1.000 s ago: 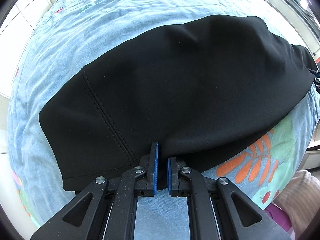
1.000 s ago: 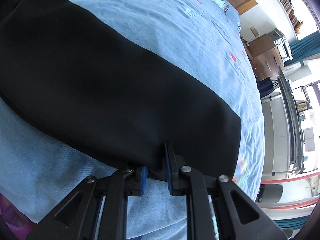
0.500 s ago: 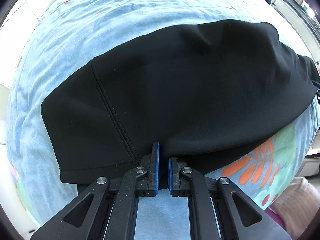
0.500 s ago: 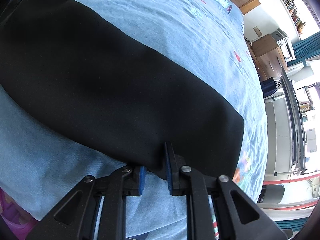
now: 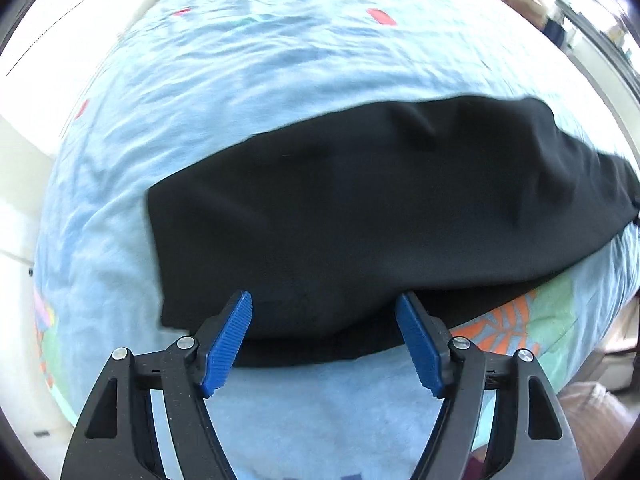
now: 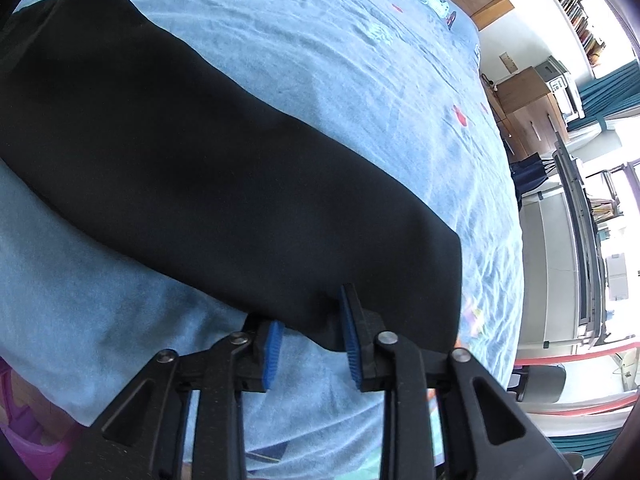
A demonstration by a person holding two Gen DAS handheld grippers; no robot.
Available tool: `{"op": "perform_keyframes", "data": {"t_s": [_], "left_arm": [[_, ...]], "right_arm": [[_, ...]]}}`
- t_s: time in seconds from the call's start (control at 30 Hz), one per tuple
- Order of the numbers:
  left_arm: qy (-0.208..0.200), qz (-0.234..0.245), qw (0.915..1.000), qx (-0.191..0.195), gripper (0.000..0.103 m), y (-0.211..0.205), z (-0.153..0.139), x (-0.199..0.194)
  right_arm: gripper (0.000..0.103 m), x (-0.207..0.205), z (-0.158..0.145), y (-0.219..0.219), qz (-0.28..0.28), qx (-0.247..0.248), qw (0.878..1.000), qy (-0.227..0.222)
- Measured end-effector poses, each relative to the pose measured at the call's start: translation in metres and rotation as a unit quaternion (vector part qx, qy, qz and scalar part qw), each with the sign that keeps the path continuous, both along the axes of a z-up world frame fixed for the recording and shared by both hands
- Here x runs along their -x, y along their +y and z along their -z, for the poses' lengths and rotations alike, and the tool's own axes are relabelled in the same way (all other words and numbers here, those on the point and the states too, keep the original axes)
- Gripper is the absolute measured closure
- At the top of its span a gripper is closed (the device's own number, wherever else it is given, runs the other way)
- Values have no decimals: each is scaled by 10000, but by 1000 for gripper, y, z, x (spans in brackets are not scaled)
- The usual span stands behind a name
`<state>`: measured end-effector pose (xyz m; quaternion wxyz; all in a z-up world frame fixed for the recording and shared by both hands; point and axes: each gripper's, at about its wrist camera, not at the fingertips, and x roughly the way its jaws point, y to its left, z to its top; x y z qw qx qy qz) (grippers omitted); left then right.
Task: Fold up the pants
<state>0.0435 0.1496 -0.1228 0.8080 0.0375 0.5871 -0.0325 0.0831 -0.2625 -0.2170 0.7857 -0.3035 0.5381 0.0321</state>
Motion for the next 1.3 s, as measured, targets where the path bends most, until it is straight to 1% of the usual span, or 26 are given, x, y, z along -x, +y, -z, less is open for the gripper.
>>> {"op": "perform_keyframes", "data": {"t_s": [0.07,0.13,0.2,0.23,0.27,0.3,0.33,0.4,0.47,0.5,0.53,0.57,0.6,0.63,0.67,0.7,0.77,0.83,0.93,1.03,1.13,1.2,1.27,1.3], "left_arm": [[-138,-286,9995,-74,32,16,-13,11],[-277,-720,9970,-94,32,37,-26,21],[-419,-1254,9912,12,30,61,-38,28],[-441,-1481,9879,119,27,73,-41,29],[-436,-1749,9831,331,27,87,-42,29],[-412,-1891,9800,461,27,94,-43,26],[-349,-2078,9752,672,27,103,-40,23],[-301,-2269,9693,900,27,110,-40,-1],[-71,-2426,9638,1101,27,121,-30,-13],[27,-2465,9620,1178,27,125,-18,-30],[221,-2514,9589,1299,27,126,-10,-33],[360,-2525,9573,1359,31,131,0,-35],[499,-2522,9557,1433,37,133,10,-38],[595,-2483,9557,1466,51,133,17,-40],[625,-2455,9581,1333,56,134,24,-45],[610,-2399,9614,1203,58,133,28,-48],[597,-2350,9649,1011,71,133,26,-45],[585,-2360,9658,898,79,135,23,-42],[530,-2350,9667,863,87,137,17,-37],[456,-2294,9682,889,90,136,10,-29],[572,-2305,9672,901,90,136,15,-27],[736,-2370,9641,944,90,136,32,-36],[896,-2479,9587,1069,88,141,43,-37],[911,-2509,9575,1096,87,141,45,-38]], "right_arm": [[103,1,-2,-4,44,-23,10000,28],[103,0,-3,-8,136,-55,9999,52],[103,-1,-6,-11,212,-101,9997,38],[103,-1,-7,-12,241,-120,9996,23],[103,-1,-8,-12,271,-134,9995,7],[103,-2,-9,-11,297,-145,9995,-6],[103,-1,-9,-12,325,-159,9993,-13],[103,-1,-11,-12,430,-216,9988,-28],[103,-3,-12,-16,533,-289,9982,-28],[103,-3,-12,-17,580,-325,9978,-22],[103,-2,-12,-19,605,-342,9976,-15],[103,-2,-12,-20,622,-353,9974,-2],[103,-2,-11,-20,625,-353,9974,11],[103,-1,-10,-20,618,-347,9975,18],[103,-1,-10,-20,605,-341,9976,29],[103,-3,-11,-22,591,-336,9977,37],[103,-5,-12,-25,593,-333,9977,27],[102,-6,-13,-26,614,-362,9975,11],[102,-4,-12,-25,625,-362,9974,4],[102,-4,-11,-24,665,-372,9971,3],[102,-6,-11,-26,717,-403,9966,5],[102,-6,-11,-29,763,-432,9962,9],[102,-8,-10,-30,793,-436,9959,24],[102,-8,-11,-31,796,-439,9959,29]]}}
